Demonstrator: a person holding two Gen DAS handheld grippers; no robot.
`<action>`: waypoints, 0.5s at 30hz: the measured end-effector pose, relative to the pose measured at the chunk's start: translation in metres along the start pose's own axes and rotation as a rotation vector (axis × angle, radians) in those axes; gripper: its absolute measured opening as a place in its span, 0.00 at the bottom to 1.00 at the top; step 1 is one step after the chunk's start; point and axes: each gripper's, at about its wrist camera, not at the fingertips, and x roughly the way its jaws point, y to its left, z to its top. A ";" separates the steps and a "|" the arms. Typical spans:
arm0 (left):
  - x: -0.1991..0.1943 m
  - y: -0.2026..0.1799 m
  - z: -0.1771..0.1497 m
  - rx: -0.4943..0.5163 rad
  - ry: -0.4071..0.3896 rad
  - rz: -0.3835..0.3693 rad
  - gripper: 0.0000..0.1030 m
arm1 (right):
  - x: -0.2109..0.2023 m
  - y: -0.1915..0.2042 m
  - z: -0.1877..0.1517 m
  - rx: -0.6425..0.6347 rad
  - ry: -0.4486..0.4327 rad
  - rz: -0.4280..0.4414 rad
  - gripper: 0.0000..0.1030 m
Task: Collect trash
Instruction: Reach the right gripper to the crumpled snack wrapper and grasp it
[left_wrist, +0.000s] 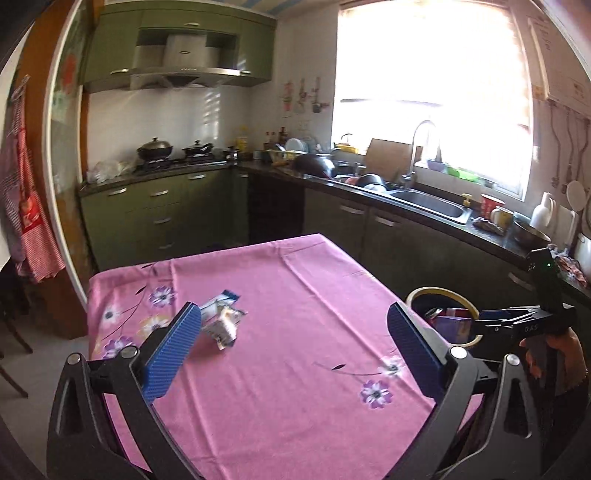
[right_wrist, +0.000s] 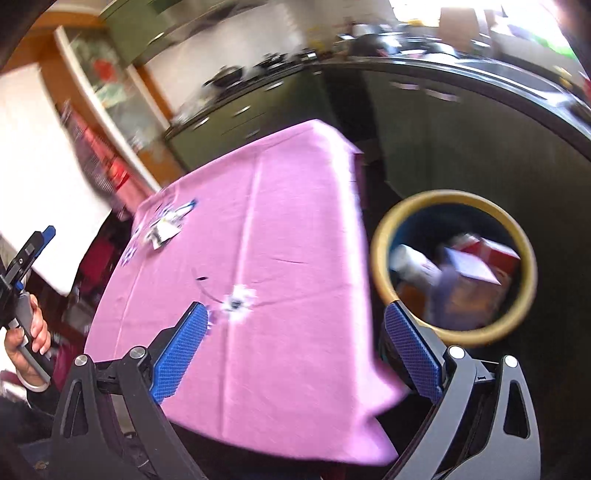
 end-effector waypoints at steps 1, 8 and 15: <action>-0.003 0.011 -0.005 -0.018 0.010 0.022 0.93 | 0.010 0.014 0.006 -0.042 0.013 0.017 0.93; -0.020 0.059 -0.035 -0.102 0.048 0.138 0.93 | 0.099 0.132 0.042 -0.402 0.114 0.133 0.93; -0.033 0.079 -0.050 -0.168 0.055 0.144 0.93 | 0.186 0.229 0.070 -0.705 0.182 0.284 0.95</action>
